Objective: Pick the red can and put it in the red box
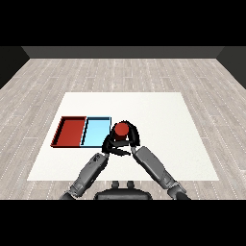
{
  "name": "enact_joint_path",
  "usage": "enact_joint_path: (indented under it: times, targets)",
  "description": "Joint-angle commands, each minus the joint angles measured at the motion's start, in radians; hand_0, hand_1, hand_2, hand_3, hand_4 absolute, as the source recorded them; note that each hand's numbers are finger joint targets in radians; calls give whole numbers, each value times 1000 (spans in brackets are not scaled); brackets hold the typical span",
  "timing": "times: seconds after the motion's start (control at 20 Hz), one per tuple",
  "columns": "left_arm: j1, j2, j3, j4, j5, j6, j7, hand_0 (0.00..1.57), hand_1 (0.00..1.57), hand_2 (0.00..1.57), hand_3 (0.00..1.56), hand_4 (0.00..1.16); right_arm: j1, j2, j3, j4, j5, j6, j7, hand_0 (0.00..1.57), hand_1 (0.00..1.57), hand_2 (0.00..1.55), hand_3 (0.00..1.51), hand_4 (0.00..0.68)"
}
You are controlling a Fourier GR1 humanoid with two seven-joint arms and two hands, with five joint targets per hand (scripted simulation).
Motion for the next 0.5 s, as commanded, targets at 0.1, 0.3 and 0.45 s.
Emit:
enact_joint_path:
  times: [0.1,0.3,0.45]
  targets:
    - [-13,0,-53,-14,12,14,-2,0,0,0,0,0,-1,0,45,41,-28,-25,-58,1497,1497,1450,1378,618]
    - [-25,0,-10,-61,1,7,37,0,0,0,0,0,-38,0,99,8,-64,-108,-13,1482,1482,1455,1375,620]
    - [-63,0,-19,-34,8,42,43,0,0,0,0,157,-17,0,111,24,-84,-74,-60,1476,1476,1458,1371,642]
